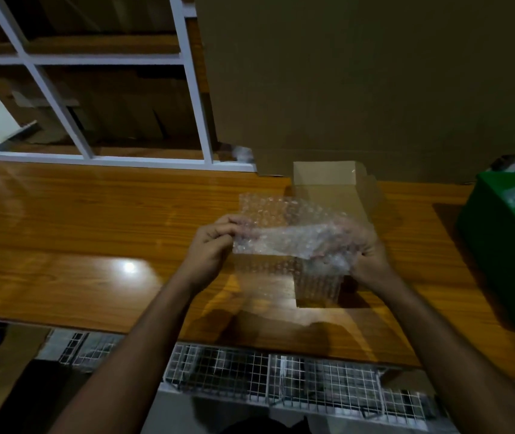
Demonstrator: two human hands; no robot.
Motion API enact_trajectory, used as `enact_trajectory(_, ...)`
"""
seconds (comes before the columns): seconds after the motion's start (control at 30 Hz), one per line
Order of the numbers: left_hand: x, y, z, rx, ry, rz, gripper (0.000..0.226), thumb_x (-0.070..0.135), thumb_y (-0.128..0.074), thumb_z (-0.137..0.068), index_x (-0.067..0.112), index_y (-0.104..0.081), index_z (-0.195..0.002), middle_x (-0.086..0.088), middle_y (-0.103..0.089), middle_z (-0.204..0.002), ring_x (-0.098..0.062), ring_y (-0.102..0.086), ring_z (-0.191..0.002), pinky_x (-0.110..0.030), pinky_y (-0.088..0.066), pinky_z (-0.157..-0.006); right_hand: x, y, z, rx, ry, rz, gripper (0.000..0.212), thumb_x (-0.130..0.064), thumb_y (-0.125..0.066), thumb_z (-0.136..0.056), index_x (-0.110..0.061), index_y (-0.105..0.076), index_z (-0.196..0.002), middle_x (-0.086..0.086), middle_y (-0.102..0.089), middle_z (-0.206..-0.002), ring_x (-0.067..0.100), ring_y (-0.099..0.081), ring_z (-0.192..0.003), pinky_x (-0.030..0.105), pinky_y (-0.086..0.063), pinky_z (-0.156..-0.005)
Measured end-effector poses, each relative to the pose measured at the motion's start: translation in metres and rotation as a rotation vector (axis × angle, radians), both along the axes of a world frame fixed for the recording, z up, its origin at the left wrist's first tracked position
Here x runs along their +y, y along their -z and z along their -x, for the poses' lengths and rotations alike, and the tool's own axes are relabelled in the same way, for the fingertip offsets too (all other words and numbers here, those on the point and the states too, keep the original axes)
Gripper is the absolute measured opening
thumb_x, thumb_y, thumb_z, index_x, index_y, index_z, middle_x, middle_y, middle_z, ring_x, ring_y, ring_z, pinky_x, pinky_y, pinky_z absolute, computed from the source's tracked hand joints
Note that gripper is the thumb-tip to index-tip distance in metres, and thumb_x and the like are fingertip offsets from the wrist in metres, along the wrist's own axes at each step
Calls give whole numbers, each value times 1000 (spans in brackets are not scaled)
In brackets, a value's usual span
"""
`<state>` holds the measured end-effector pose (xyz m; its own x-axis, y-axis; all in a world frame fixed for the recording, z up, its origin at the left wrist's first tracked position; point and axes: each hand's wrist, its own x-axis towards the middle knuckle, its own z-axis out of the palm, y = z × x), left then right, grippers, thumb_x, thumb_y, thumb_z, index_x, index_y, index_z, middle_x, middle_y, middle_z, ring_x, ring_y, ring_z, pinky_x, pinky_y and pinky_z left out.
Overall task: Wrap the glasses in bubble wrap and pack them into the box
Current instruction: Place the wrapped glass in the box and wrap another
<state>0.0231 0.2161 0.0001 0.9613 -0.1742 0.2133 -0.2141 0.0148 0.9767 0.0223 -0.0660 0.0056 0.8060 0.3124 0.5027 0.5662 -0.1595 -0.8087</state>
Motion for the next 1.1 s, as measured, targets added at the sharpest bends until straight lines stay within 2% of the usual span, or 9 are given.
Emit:
enact_trajectory(0.1, -2, 5, -1, 96, 3, 221, 36, 0, -41, -81, -4, -76, -87, -10, -65, -108, -21, -59, -113, -32, -50, -96, -8, 3, -5, -229, 23, 277, 11, -24, -71, -85, -17, -79, -87, 2, -67, -105, 14, -65, -96, 35, -56, -69)
enact_trajectory(0.2, -4, 5, 1, 121, -58, 171, 19, 12, -61, -87, 10, -80, -87, -11, -64, -114, -25, -60, -116, -36, -51, -93, -10, 10, -4, -414, 146, 483, 37, -5, -44, -81, -12, -80, -82, 13, -66, -106, 18, -59, -101, 34, -55, -72)
enact_trajectory(0.37, -6, 5, 4, 112, -109, 80, 24, -5, -71, -83, 11, -75, -99, -4, -63, -119, -19, -61, -116, -25, -54, -86, -8, 15, 2, -480, 194, 568, 39, -5, -44, -82, -16, -81, -84, 11, -66, -110, 21, -55, -106, 27, -45, -79)
enact_trajectory(0.43, -7, 3, 6, 130, -113, 102, 27, -8, -66, -86, 9, -72, -106, -3, -65, -116, -14, -64, -108, -22, -54, -82, -7, 17, 4, -363, 191, 463, 36, -5, -47, -80, -18, -81, -82, 7, -67, -109, 17, -56, -106, 24, -44, -82)
enact_trajectory(0.53, -11, -2, 8, 170, -90, 185, 32, -10, -59, -91, 5, -65, -118, 2, -72, -91, -8, -67, -80, -19, -55, -71, -7, 21, 7, 198, 64, -42, 34, -5, -48, -73, -21, -78, -67, 1, -69, -94, 14, -61, -98, 23, -48, -83)
enact_trajectory(0.67, -11, -3, 5, 177, -85, 253, 31, -10, -59, -90, 9, -66, -113, 1, -73, -99, -12, -68, -88, -23, -56, -75, -4, 30, 16, 490, -64, -497, 34, -33, -50, -87, -12, -71, -70, 5, -61, -72, 19, -54, -76, 29, -46, -75)
enact_trajectory(0.8, -14, -5, 4, 239, -109, 299, 34, -16, -54, -90, 8, -66, -110, 0, -70, -104, -8, -69, -87, -21, -56, -74, 6, 35, 25, 682, -65, -441, 74, -67, -85, -55, -15, -52, -98, -1, -52, -87, 13, -57, -78, 30, -54, -73)
enact_trajectory(0.93, -15, -5, 3, 336, -110, 411, 32, -4, -57, -90, 5, -61, -121, -9, -67, -108, -19, -67, -94, -30, -59, -77, 14, 37, 29, 711, 130, -220, 75, -36, -93, -60, -40, -56, -125, 41, -49, -112, 53, -58, -96, 67, -50, -91)
enact_trajectory(1.1, -9, 14, 4, 671, 183, 348, 43, 49, -59, -94, 10, -66, -112, -5, -67, -84, -18, -64, -76, -34, -53, -74, 7, 27, 28, 631, 261, -304, 65, -13, -90, -68, -37, -58, -119, 16, -64, -101, 29, -69, -98, 49, -59, -87)
